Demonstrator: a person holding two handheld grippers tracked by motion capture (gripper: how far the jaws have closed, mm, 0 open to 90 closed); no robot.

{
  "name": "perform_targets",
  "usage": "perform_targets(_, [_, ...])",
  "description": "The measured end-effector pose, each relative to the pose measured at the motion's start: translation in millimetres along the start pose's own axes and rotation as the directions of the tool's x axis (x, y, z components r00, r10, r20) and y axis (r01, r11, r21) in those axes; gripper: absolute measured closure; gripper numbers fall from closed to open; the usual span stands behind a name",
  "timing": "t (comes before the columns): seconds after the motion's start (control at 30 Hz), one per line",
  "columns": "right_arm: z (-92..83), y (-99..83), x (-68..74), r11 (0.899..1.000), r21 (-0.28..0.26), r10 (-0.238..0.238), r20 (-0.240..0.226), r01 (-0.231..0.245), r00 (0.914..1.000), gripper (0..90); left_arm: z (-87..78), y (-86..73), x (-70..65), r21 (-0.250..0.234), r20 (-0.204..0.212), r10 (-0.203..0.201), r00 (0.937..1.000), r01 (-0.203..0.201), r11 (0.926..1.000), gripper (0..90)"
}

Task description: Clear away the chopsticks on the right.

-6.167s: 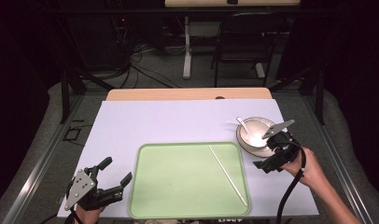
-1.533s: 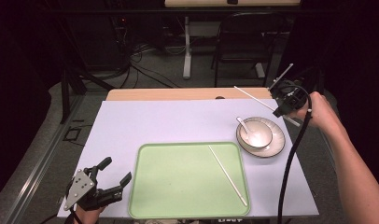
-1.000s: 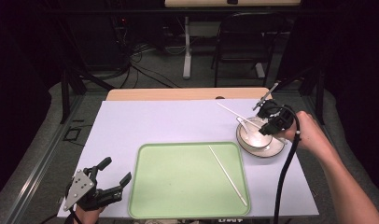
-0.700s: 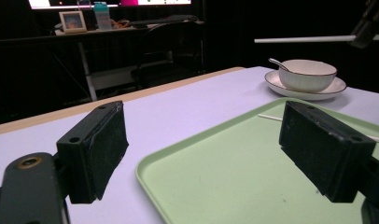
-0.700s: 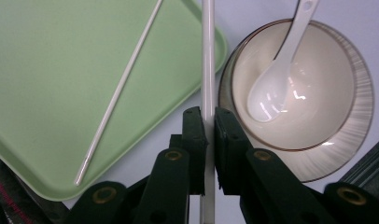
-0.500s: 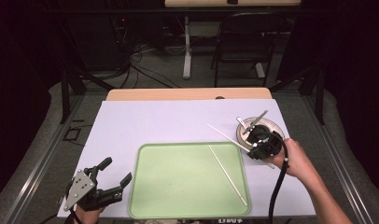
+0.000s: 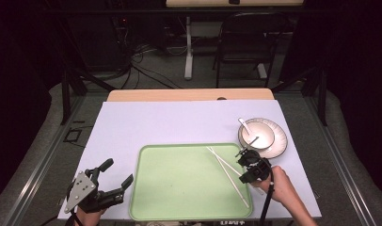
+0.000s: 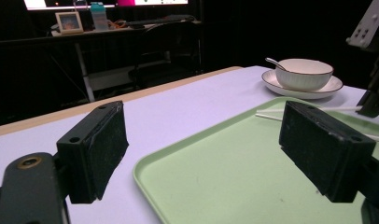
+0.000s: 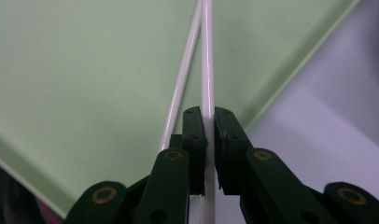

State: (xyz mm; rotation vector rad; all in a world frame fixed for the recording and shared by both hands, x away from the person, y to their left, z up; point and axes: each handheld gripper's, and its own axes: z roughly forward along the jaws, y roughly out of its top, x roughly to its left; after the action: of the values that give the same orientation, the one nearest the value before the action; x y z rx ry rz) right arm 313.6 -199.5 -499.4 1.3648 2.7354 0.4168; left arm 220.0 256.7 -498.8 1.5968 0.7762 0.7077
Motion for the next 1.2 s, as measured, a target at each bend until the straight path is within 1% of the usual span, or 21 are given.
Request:
perform_targets(0.07, [4.8, 1.3, 4.2, 1.0, 0.026, 0.013, 0.021, -0.014, 0.9997, 83.7, -0.3, -0.3, 0.7, -0.002, -0.002, -0.004, 1.0, 0.004, 1.0, 15.2])
perform_targets(0.1, [14.0, 0.1, 6.3, 0.996, -0.076, 0.038, 0.009, -0.037, 0.9992, 83.7, -0.4, -0.5, 1.0, -0.003, -0.003, -0.005, 1.0, 0.005, 1.0, 15.2])
perform_targets(0.13, [11.1, 2.5, 6.4, 0.999, -0.019, 0.029, 0.016, -0.028, 0.9995, 83.7, -0.3, -0.4, 1.0, -0.004, -0.003, -0.005, 1.0, 0.005, 1.0, 15.2])
perform_targets(0.23, [11.7, 3.4, 7.2, 0.997, -0.042, 0.069, 0.017, -0.068, 0.9975, 83.7, -0.1, -0.4, 0.8, -0.003, -0.002, -0.005, 1.0, 0.005, 1.0, 15.2])
perform_targets(0.4, [19.5, -0.6, 8.8, 0.98, -0.147, 0.132, -0.009, -0.132, 0.9911, 83.7, 0.7, -0.3, 0.5, 0.0, -0.003, -0.005, 1.0, 0.005, 1.0, 15.2])
perform_targets(0.47, [21.3, -0.6, 7.9, 0.984, -0.115, 0.14, -0.003, -0.139, 0.9902, 83.6, 0.6, -0.3, 0.6, -0.001, -0.004, -0.006, 1.0, 0.006, 1.0, 15.2])
perform_targets(0.5, [23.8, -0.9, 8.0, 0.981, -0.123, 0.147, -0.008, -0.147, 0.9891, 83.6, 0.5, -0.3, 0.7, -0.001, -0.005, -0.006, 1.0, 0.006, 1.0, 15.2])
perform_targets(0.53, [28.4, -1.9, 8.7, 0.973, -0.166, 0.16, -0.02, -0.161, 0.9869, 83.5, 0.6, -0.3, 0.8, -0.001, -0.002, -0.006, 1.0, 0.006, 1.0, 15.2])
perform_targets(0.57, [29.9, -2.0, 9.4, 0.976, -0.149, 0.156, -0.017, -0.157, 0.9876, 83.4, 0.6, -0.3, 0.7, -0.001, -0.004, -0.005, 1.0, 0.005, 1.0, 15.2])
perform_targets(0.6, [25.9, -0.7, 9.9, 0.986, -0.077, 0.147, 0.007, -0.146, 0.989, 83.3, 0.7, -0.3, 0.7, -0.001, -0.003, -0.005, 1.0, 0.005, 1.0, 15.2])
perform_targets(0.63, [28.6, -0.8, 11.1, 0.986, -0.087, 0.145, 0.008, -0.143, 0.9895, 82.9, 0.8, -0.2, 0.6, 0.0, -0.002, -0.004, 1.0, 0.004, 1.0, 15.2])
perform_targets(0.7, [30.2, -0.8, 11.7, 0.984, -0.108, 0.139, 0.007, -0.138, 0.9902, 77.9, 0.9, -0.2, 0.7, 0.002, -0.001, -0.001, 1.0, 0.001, 1.0, 15.2])
perform_targets(0.77, [29.2, -0.5, 12.1, 0.986, -0.096, 0.136, 0.005, -0.135, 0.9907, 72.9, 0.6, -0.1, 0.4, -0.001, 0.0, -0.004, 1.0, 0.004, 1.0, 15.2])
perform_targets(0.83, [28.8, -1.2, 12.7, 0.986, -0.109, 0.127, 0.004, -0.126, 0.9919, 62.2, 0.7, -0.2, 0.4, -0.002, 0.0, -0.004, 1.0, 0.004, 1.0, 15.2])
perform_targets(0.87, [28.8, -1.2, 12.7, 0.986, -0.109, 0.127, 0.004, -0.126, 0.9919, 62.2, 0.7, -0.2, 0.4, -0.001, 0.0, -0.004, 1.0, 0.004, 1.0, 15.2])
perform_targets(0.97, [23.4, -1.2, 12.8, 0.988, -0.112, 0.109, 0.005, -0.108, 0.994, 46.7, 0.8, -0.2, 0.4, -0.001, -0.002, -0.003, 1.0, 0.003, 1.0, 15.2])
perform_targets(1.0, [21.7, -1.9, 11.8, 0.986, -0.143, 0.092, -0.002, -0.092, 0.9957, 42.5, 0.9, -0.2, 0.4, 0.0, -0.002, -0.003, 1.0, 0.003, 1.0, 15.2])
perform_targets(1.07, [14.9, -1.4, 11.0, 0.986, -0.154, 0.064, 0.018, -0.06, 0.9978, 33.3, 0.9, -0.2, 0.4, -0.001, -0.002, -0.002, 1.0, 0.002, 1.0, 15.2])
perform_targets(1.1, [12.1, -1.5, 10.5, 0.985, -0.166, 0.045, 0.005, -0.044, 0.999, 30.5, 1.2, -0.2, 0.6, 0.001, -0.002, -0.001, 1.0, 0.001, 1.0, 15.2])
perform_targets(1.13, [9.9, -1.0, 10.7, 0.985, -0.168, 0.044, 0.013, -0.041, 0.9989, 27.4, 1.6, -0.3, 0.4, 0.003, -0.001, -0.001, 1.0, 0.001, 1.0, 15.2])
perform_targets(1.2, [4.9, -0.8, 9.2, 0.98, -0.2, 0.001, 0.035, 0.006, 0.9994, 22.6, 1.9, -0.3, 0.0, 0.006, -0.001, 0.002, 1.0, -0.002, 1.0, 15.2])
